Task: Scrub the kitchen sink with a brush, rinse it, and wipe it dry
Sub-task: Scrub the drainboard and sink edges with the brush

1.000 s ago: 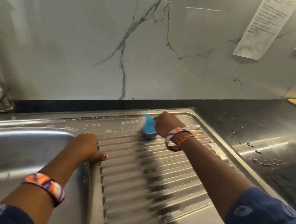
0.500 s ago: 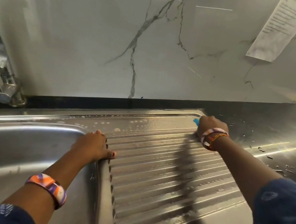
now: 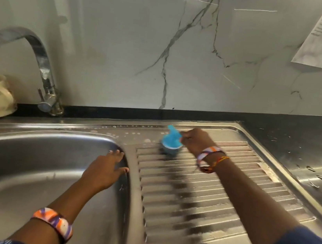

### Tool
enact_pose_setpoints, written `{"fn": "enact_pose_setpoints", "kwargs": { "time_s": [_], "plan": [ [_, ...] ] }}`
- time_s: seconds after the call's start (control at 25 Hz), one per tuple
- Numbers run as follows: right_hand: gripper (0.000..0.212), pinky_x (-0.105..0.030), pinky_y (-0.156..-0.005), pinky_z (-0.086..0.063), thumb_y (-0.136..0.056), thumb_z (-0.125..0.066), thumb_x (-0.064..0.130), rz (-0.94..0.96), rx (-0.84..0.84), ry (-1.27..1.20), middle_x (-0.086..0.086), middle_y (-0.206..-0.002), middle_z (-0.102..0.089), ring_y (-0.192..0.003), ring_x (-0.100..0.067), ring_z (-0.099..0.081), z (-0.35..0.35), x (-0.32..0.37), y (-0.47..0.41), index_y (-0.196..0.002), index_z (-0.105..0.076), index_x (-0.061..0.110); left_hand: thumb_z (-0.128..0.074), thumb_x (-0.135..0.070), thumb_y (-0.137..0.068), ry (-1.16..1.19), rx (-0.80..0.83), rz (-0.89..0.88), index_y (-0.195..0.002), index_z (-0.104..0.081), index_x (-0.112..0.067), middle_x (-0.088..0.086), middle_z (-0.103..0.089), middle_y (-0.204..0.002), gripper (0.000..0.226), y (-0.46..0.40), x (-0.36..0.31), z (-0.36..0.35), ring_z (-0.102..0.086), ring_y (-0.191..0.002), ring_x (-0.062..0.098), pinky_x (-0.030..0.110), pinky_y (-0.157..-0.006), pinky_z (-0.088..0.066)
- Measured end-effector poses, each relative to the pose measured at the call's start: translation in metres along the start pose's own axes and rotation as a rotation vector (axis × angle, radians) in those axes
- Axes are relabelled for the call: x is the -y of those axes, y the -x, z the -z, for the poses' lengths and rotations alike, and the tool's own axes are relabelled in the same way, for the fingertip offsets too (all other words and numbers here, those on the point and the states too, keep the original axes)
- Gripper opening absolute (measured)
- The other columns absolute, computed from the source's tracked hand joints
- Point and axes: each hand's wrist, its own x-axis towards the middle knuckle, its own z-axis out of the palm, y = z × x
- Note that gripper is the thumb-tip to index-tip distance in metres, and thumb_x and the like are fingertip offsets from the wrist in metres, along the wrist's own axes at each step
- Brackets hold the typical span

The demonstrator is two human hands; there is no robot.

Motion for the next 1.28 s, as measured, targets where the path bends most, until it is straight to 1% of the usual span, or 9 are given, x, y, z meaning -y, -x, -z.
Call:
{"fn": "enact_pose_setpoints", "kwargs": {
  "time_s": [0.08,0.28,0.48,0.76,0.92,0.96,1.08,1.2,1.28],
  "plan": [
    [0.033,-0.024,-0.079,-0.04,-0.096,-0.048,0.018,-0.123,-0.07,0.1,-0.018,-0.115,-0.064,-0.105,-0.029,-0.06,0.027,-0.042,-0.001,-0.121,-0.062,0.002,-0.052,-0.034,-0.094,-0.005,0.028,-0.061,-0.149,-0.025,-0.019,0.002,-0.023,-0.156,0.063,0.0,0.003,0.002,-0.022,-0.144,0.019,0.031,-0.115,-0.02],
    [0.034,-0.029,-0.072,-0.038,-0.095,-0.05,0.016,-0.48,-0.17,0.034,-0.017,-0.092,-0.054,-0.082,-0.028,-0.052,0.065,-0.093,-0.004,-0.118,-0.057,-0.008,-0.062,-0.034,-0.088,-0.02,0.084,-0.04,-0.14,-0.045,-0.016,0.007,-0.05,-0.141,0.058,-0.015,0.001,0.008,-0.048,-0.128,0.021,0.027,-0.104,-0.036],
    [0.03,-0.015,-0.045,-0.036,-0.094,-0.052,0.019,-0.147,-0.012,-0.043,-0.009,-0.084,-0.055,-0.056,-0.012,-0.045,0.015,-0.013,0.001,-0.111,-0.065,-0.002,-0.069,-0.03,-0.083,-0.074,0.148,0.039,-0.118,-0.064,-0.012,0.008,-0.065,-0.115,0.04,-0.028,-0.007,0.008,-0.061,-0.103,0.019,0.026,-0.087,-0.044],
    [0.033,-0.025,-0.08,-0.046,-0.091,-0.049,0.019,0.131,0.136,0.076,-0.016,-0.108,-0.066,-0.101,-0.028,-0.061,-0.035,0.089,-0.004,-0.116,-0.065,0.004,-0.075,-0.031,-0.077,-0.018,0.122,0.195,-0.1,-0.066,-0.005,0.006,-0.064,-0.086,0.036,-0.028,-0.011,0.004,-0.065,-0.088,0.021,0.031,-0.084,-0.053],
    [0.031,-0.002,-0.044,-0.036,-0.094,-0.05,0.018,0.199,0.292,0.07,0.003,-0.069,-0.055,-0.059,-0.008,-0.05,0.007,0.065,0.053,-0.12,-0.064,0.012,-0.073,-0.026,-0.08,0.064,0.304,0.187,-0.089,-0.071,-0.006,0.002,-0.061,-0.069,0.022,-0.015,-0.007,0.006,-0.06,-0.068,0.013,0.021,-0.067,-0.048],
    [0.033,0.0,-0.053,-0.038,-0.095,-0.049,0.021,0.201,0.314,0.106,0.003,-0.078,-0.062,-0.067,-0.008,-0.055,0.014,0.056,0.069,-0.125,-0.061,0.016,-0.074,-0.027,-0.079,0.071,0.333,0.173,-0.086,-0.071,-0.007,0.002,-0.06,-0.069,0.022,-0.012,-0.007,0.007,-0.056,-0.065,0.012,0.02,-0.064,-0.045],
    [0.036,-0.021,-0.082,-0.043,-0.097,-0.045,0.027,0.189,0.249,0.217,-0.002,-0.121,-0.064,-0.103,-0.018,-0.06,0.018,0.041,0.097,-0.132,-0.054,0.025,-0.077,-0.029,-0.076,0.092,0.386,0.2,-0.094,-0.071,-0.001,0.01,-0.065,-0.082,0.034,-0.011,-0.01,0.011,-0.055,-0.073,0.016,0.025,-0.071,-0.047],
    [0.037,-0.026,-0.081,-0.044,-0.097,-0.041,0.028,0.156,0.121,0.214,-0.004,-0.123,-0.063,-0.105,-0.022,-0.06,0.002,0.044,0.08,-0.132,-0.054,0.027,-0.073,-0.033,-0.08,-0.056,0.421,0.184,-0.106,-0.07,-0.004,0.013,-0.067,-0.097,0.039,-0.015,-0.022,0.016,-0.06,-0.085,0.016,0.026,-0.081,-0.051],
    [0.038,-0.03,-0.089,-0.046,-0.096,-0.041,0.029,0.17,0.064,0.211,-0.004,-0.125,-0.062,-0.109,-0.025,-0.059,-0.016,0.054,0.053,-0.131,-0.056,0.027,-0.067,-0.034,-0.086,-0.145,0.447,0.173,-0.114,-0.067,-0.006,0.01,-0.067,-0.105,0.04,-0.014,-0.031,0.02,-0.059,-0.089,0.014,0.019,-0.071,-0.048]
  ]
}}
